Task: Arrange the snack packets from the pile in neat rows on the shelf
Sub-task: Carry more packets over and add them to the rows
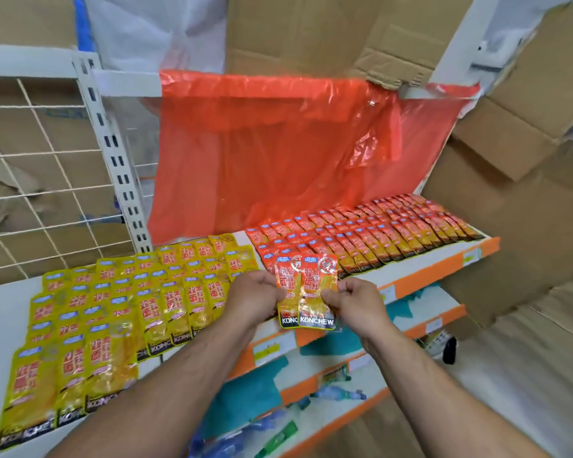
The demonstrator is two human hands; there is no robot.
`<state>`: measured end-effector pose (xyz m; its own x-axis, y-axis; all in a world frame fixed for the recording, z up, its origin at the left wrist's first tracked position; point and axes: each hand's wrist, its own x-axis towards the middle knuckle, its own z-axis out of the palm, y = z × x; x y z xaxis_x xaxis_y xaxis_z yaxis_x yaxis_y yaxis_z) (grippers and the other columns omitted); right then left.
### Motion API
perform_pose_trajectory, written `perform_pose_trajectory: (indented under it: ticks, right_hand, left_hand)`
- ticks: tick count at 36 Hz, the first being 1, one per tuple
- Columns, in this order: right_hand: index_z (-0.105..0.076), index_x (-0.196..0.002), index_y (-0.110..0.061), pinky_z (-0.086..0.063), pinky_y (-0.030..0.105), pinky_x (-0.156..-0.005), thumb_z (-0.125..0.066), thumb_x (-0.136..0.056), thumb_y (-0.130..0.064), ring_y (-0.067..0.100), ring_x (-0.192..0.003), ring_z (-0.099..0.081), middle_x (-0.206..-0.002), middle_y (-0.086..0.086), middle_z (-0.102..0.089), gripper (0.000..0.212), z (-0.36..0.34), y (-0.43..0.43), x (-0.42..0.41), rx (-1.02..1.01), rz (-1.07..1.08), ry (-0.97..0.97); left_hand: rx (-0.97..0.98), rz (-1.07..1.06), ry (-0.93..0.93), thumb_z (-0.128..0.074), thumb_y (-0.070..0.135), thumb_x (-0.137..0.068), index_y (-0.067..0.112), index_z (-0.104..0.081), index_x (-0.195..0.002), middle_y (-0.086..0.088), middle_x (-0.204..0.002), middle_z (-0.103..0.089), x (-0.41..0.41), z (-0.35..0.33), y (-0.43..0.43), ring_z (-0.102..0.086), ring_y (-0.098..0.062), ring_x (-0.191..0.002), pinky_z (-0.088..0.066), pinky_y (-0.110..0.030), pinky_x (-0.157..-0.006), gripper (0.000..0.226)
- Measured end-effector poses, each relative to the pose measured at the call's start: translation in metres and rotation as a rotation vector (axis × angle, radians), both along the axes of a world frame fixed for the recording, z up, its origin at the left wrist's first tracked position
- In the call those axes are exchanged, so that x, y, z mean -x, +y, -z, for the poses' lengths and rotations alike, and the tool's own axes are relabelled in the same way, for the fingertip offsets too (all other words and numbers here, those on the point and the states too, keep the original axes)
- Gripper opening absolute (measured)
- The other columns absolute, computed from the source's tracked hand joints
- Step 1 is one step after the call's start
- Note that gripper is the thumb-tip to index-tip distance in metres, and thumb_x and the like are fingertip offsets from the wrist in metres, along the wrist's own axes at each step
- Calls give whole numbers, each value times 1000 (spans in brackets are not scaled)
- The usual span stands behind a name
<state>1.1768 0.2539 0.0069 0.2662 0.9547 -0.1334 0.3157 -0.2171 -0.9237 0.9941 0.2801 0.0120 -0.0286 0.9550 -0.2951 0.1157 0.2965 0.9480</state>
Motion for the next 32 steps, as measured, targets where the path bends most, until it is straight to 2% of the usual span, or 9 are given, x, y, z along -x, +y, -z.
perform_pose_trajectory:
  ticks: [5,10,14,17,21,24,26,29,32]
  right_hand:
    - [-29,-58,-23,-24,28,-56,-73,-87,-13,17,-60,-26,-62,2,-22,54,-2,32,-23,-12,9,8]
    - [-29,-60,-23,-29,26,-54,-72,-88,-14,18,-58,-27,-65,7,-24,53,2,53,-42,21,-20,-11]
    - [-27,-63,-20,-30,19,-57,-71,-89,-11,12,-50,-27,-68,7,-20,52,1,72,-59,-5,-53,-21]
    - [-29,-64,-20,-33,22,-55,-71,-89,-11,18,-56,-29,-71,10,-22,50,5,85,-76,11,-113,-22]
    - [-38,-64,-17,-30,25,-53,-73,-86,-13,19,-58,-31,-66,11,-31,42,9,102,-95,9,-205,-56]
    - [-39,-63,-17,-35,32,-58,-74,-86,-12,18,-58,-34,-64,10,-33,42,14,108,-111,19,-285,-36]
    - [-36,-61,-18,-36,28,-60,-73,-87,-11,17,-57,-34,-63,8,-32,45,17,110,-122,27,-335,-34]
    - [-36,-59,-19,-33,25,-57,-73,-87,-11,8,-59,-31,-59,-7,-33,46,21,115,-138,37,-388,-24]
    - [-37,-62,-21,-31,25,-55,-73,-87,-13,16,-56,-30,-63,4,-28,44,22,116,-149,28,-440,-24]
  left_hand:
    - [-16,49,26,-74,0,-79,11,-59,-72,-9,-61,-53,-21,2,36,-47,-20,-50,-35,-21,-48,20]
    - [-7,48,43,-75,-2,-79,11,-59,-73,-9,-61,-55,-39,6,54,-49,-20,-49,-43,-28,-52,21]
    - [-2,7,61,-76,-3,-75,13,-57,-64,-7,-52,-51,-57,12,67,-46,-19,-46,-40,-30,-51,28]
    - [-1,-45,112,-79,0,-72,17,-54,-56,-2,-49,-50,-74,17,68,-46,-17,-44,-39,-26,-49,33]
    - [-35,-110,255,-83,10,-71,16,-54,-55,4,-47,-53,-95,20,66,-47,-13,-41,-37,-19,-47,33]
    - [-48,-143,372,-83,13,-72,16,-54,-58,1,-55,-58,-110,22,58,-53,-15,-51,-40,-22,-51,32]
    - [-65,-173,469,-83,15,-73,15,-56,-62,-2,-61,-61,-120,22,51,-55,-16,-58,-40,-24,-54,29]
    - [-68,-249,596,-80,17,-74,13,-59,-66,-4,-66,-65,-131,21,45,-61,-21,-67,-41,-26,-57,23]
    - [-59,-313,705,-80,21,-74,13,-62,-69,4,-65,-60,-139,20,42,-60,-21,-71,-38,-26,-59,20]
